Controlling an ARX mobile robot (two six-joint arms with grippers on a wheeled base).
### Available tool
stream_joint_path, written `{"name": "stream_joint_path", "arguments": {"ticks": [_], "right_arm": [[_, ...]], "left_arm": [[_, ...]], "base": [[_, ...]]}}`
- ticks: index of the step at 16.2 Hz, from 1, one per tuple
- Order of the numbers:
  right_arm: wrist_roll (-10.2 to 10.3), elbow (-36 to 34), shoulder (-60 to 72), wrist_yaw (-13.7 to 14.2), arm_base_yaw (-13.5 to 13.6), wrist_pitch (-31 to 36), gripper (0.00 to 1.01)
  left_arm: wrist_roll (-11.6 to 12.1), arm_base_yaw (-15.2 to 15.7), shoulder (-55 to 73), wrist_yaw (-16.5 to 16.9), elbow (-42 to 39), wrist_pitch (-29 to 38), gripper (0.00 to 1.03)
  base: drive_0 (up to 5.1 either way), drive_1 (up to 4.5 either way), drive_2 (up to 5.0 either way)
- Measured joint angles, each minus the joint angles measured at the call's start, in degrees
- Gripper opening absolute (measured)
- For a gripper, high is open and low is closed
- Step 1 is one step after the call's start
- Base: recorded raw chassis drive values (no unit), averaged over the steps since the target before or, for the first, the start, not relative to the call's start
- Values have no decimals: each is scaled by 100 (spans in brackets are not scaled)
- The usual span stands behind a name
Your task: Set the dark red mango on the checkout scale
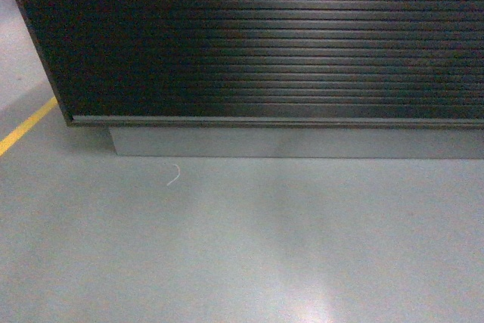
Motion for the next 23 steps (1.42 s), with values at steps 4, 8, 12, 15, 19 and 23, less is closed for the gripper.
{"name": "stream_joint_path", "arguments": {"ticks": [4, 8, 12, 15, 19, 23], "right_arm": [[0, 0, 0, 0, 0, 0, 98], [0, 0, 0, 0, 0, 2, 98], [0, 0, 0, 0, 0, 2, 98], [0, 0, 0, 0, 0, 2, 98], [0, 0, 0, 0, 0, 0, 98], [0, 0, 0, 0, 0, 2, 98]], "left_arm": [[0, 0, 0, 0, 0, 2, 98], [-2, 0, 0, 0, 0, 2, 98], [-2, 0, 0, -2, 0, 2, 98], [0, 0, 0, 0, 0, 2, 98], [-2, 0, 0, 0, 0, 2, 98], [0, 0, 0, 0, 0, 2, 98]], "base": [[18, 204, -169], [15, 206, -175], [-2, 201, -204], [-7, 195, -208], [-7, 195, -208], [-2, 199, -204]]}}
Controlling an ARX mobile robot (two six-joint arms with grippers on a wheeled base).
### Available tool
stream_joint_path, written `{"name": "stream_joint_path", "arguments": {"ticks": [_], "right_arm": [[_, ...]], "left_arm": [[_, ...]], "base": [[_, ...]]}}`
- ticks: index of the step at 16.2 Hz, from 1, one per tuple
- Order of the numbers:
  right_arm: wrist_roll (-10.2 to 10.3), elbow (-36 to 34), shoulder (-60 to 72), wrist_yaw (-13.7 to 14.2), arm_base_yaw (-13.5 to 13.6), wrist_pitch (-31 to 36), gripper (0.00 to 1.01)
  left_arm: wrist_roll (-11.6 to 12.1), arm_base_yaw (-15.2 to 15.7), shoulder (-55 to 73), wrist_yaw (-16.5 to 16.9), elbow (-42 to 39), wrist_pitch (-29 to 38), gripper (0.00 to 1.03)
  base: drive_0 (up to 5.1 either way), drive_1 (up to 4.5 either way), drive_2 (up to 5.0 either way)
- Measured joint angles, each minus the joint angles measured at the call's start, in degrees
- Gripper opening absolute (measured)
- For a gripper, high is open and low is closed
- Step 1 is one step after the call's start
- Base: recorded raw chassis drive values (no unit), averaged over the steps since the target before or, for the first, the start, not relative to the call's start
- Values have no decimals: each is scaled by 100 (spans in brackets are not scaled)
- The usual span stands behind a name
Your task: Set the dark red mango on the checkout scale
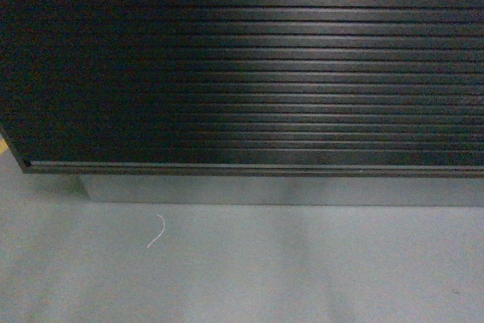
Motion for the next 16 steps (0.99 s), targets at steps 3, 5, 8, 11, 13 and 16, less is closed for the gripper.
{"name": "stream_joint_path", "arguments": {"ticks": [3, 5, 8, 11, 13, 16], "right_arm": [[0, 0, 0, 0, 0, 0, 98], [0, 0, 0, 0, 0, 2, 98], [0, 0, 0, 0, 0, 0, 98], [0, 0, 0, 0, 0, 0, 98], [0, 0, 0, 0, 0, 0, 98], [0, 0, 0, 0, 0, 0, 98]], "left_arm": [[0, 0, 0, 0, 0, 0, 98], [0, 0, 0, 0, 0, 0, 98], [0, 0, 0, 0, 0, -2, 98], [-2, 0, 0, 0, 0, -2, 98], [0, 0, 0, 0, 0, -2, 98], [0, 0, 0, 0, 0, -2, 98]], "base": [[-14, 187, -216], [-16, 186, -217], [-3, 198, -205], [7, 208, -195], [5, 206, -197], [5, 206, -197]]}}
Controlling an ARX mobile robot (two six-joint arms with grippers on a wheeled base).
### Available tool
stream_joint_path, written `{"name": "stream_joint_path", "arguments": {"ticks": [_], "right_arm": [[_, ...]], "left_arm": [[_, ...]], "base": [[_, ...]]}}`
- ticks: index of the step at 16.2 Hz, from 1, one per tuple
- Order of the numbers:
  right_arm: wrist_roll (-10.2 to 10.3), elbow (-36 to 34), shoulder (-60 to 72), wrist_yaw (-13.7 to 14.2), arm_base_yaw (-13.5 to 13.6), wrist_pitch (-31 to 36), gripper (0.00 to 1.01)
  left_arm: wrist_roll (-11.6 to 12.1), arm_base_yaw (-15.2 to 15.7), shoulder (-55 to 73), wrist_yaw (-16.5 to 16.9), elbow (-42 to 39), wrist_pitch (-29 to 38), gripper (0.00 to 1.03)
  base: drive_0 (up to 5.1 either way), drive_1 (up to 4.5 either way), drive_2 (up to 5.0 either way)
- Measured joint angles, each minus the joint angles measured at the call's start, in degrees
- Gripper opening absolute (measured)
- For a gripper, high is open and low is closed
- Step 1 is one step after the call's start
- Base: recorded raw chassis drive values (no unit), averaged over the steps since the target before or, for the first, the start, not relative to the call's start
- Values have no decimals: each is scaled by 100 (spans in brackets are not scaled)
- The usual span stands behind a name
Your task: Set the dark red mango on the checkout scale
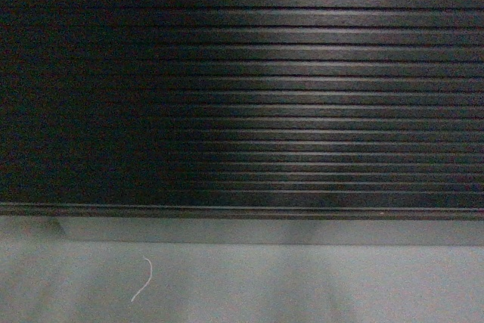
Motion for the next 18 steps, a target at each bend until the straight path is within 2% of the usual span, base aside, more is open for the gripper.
{"name": "stream_joint_path", "arguments": {"ticks": [18], "right_arm": [[0, 0, 0, 0, 0, 0, 98]], "left_arm": [[0, 0, 0, 0, 0, 0, 98]], "base": [[-5, 184, -195]]}}
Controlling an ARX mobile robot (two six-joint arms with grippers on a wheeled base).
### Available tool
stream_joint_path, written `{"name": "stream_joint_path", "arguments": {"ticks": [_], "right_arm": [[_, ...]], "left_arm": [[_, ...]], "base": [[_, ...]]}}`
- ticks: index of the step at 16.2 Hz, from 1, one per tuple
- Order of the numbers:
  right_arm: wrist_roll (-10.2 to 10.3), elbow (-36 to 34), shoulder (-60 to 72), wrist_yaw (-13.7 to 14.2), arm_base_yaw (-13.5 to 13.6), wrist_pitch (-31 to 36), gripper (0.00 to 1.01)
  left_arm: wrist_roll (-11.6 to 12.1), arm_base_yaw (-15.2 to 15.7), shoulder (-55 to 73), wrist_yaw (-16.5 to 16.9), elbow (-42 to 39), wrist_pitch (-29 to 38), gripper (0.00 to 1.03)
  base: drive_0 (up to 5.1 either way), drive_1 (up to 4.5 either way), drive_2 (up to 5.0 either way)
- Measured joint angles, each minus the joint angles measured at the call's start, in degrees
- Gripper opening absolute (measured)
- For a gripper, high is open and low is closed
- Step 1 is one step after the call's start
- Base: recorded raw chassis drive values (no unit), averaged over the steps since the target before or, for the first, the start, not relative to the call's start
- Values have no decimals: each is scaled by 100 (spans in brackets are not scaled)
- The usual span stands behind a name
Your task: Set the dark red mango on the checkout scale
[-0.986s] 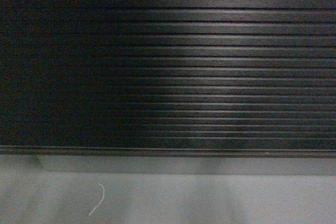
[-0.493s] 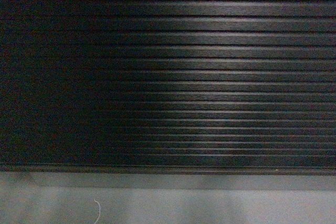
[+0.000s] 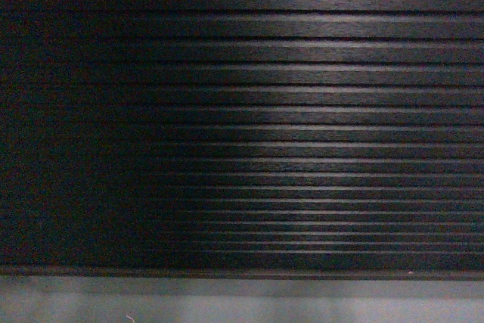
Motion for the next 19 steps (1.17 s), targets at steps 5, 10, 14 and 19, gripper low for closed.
{"name": "stream_joint_path", "arguments": {"ticks": [5, 10, 14, 19], "right_arm": [[0, 0, 0, 0, 0, -2, 98], [0, 0, 0, 0, 0, -2, 98], [0, 0, 0, -4, 0, -22, 98], [2, 0, 0, -4, 0, -4, 98]], "left_arm": [[-2, 0, 0, 0, 0, 0, 98], [0, 0, 0, 0, 0, 0, 98], [-2, 0, 0, 0, 0, -31, 98], [0, 0, 0, -4, 0, -2, 98]], "base": [[0, 0, 0], [0, 0, 0], [0, 0, 0], [0, 0, 0]]}}
